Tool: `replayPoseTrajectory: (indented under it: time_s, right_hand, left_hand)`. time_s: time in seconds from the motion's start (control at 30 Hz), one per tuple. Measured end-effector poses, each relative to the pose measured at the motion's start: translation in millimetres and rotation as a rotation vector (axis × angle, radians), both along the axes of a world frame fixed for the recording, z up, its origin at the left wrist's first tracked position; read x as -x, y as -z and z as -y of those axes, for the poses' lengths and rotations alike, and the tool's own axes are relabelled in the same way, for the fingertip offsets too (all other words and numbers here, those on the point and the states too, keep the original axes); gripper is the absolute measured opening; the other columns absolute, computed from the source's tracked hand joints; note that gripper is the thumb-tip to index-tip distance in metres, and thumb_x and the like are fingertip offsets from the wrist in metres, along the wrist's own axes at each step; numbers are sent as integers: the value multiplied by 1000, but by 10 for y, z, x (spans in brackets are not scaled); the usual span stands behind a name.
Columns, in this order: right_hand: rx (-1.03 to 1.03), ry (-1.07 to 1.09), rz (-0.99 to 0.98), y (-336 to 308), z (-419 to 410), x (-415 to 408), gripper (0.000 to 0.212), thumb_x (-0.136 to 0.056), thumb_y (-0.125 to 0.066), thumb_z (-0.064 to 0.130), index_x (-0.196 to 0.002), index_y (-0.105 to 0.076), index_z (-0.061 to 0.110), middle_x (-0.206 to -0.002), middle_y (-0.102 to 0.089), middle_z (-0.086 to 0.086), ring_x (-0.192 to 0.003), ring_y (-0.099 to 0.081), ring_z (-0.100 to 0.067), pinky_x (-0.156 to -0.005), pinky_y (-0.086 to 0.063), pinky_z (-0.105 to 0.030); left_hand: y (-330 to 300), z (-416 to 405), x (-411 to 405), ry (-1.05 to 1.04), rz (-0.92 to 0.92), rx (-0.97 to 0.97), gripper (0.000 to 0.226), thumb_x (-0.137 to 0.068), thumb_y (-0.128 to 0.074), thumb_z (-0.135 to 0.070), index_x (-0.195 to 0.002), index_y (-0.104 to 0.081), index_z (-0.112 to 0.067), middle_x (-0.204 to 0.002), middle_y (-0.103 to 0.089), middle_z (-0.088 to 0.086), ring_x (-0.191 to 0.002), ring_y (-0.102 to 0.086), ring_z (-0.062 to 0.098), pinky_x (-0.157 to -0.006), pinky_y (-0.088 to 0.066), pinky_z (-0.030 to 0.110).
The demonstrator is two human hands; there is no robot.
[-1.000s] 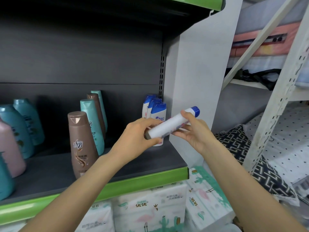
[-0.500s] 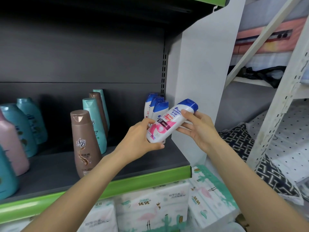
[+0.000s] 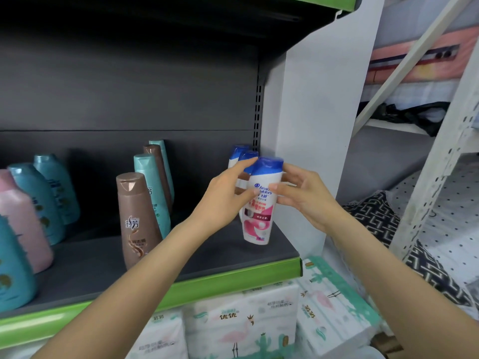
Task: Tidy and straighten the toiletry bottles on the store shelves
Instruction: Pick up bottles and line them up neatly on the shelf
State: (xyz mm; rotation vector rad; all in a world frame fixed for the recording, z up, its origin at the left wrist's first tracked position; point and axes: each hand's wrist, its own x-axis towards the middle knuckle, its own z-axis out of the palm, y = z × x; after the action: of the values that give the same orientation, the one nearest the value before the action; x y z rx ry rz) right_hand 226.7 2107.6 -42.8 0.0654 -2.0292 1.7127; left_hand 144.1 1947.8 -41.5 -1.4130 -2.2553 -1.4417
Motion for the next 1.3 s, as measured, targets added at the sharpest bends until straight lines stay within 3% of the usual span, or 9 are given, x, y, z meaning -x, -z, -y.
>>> replayPoseTrajectory:
  time_s: [0.13, 0.4, 0.7, 0.83, 1.0, 1.2, 1.3]
  right_hand:
    - [-44, 11, 19, 51, -4, 8, 41, -87, -61, 1, -117, -59, 27, -110, -70, -5, -105, -65, -23, -90, -53, -41]
    - [1, 22, 29, 137, -67, 40, 37, -88, -60, 1, -117, -61, 24, -119, -64, -6, -107, -64, -22, -90, -54, -40]
    - [-8, 87, -33, 87, -84, 61, 33, -89, -61, 7, -116, -62, 26, -114, -65, -1, -97, -66, -13, -77, -57, -28]
    - [-100, 122, -29, 5, -90, 76, 24, -88, -63, 8, -109, -64, 18, -112, -66, -3, -91, -66, -10, -66, -54, -19]
    - [-128, 137, 2, -68, -114, 73, 24, -87, -64, 8, -111, -64, 13, -107, -67, -1, -87, -66, -9, -67, -56, -18]
    - [-109, 106, 36, -85, -136, 61, 21, -87, -62, 6, -106, -64, 14, -104, -68, 0, -82, -67, -4, -63, -53, -16]
    - [-109, 101, 50, -94, -134, 53, 21, -87, -63, 6, -107, -64, 13, -107, -68, -3, -85, -67, -8, -62, -52, -15]
  left_hand:
    - [7, -41, 33, -36, -15, 18, 54, -89, -61, -18, -137, -37, -28, -108, -52, -7, -73, -59, 1, -64, -47, 11]
    - [140, -140, 40, -70, 22, -1, 52, -86, -66, -18, -129, -41, -31, -95, -55, -6, -73, -62, 5, -63, -47, 13]
    - [191, -208, 30, -74, -4, 15, 52, -87, -64, -23, -130, -38, -36, -102, -58, -3, -81, -65, 10, -69, -56, 26]
    - [151, -182, 48, -101, 34, 7, 46, -92, -57, -24, -133, -37, -29, -100, -56, -9, -74, -63, 3, -60, -49, 10]
    - [-21, -239, 224, -237, 7, -102, 32, -94, -50, -15, -126, -47, -16, -108, -62, 2, -86, -58, 9, -67, -43, 12]
    - [-57, -526, 523, -293, 71, 35, 42, -92, -57, -22, -131, -44, -12, -126, -56, 11, -113, -54, 22, -89, -44, 30]
    - [-47, -566, 578, -263, 154, 62, 44, -91, -59, -24, -131, -44, -13, -124, -57, 9, -109, -55, 20, -82, -43, 25]
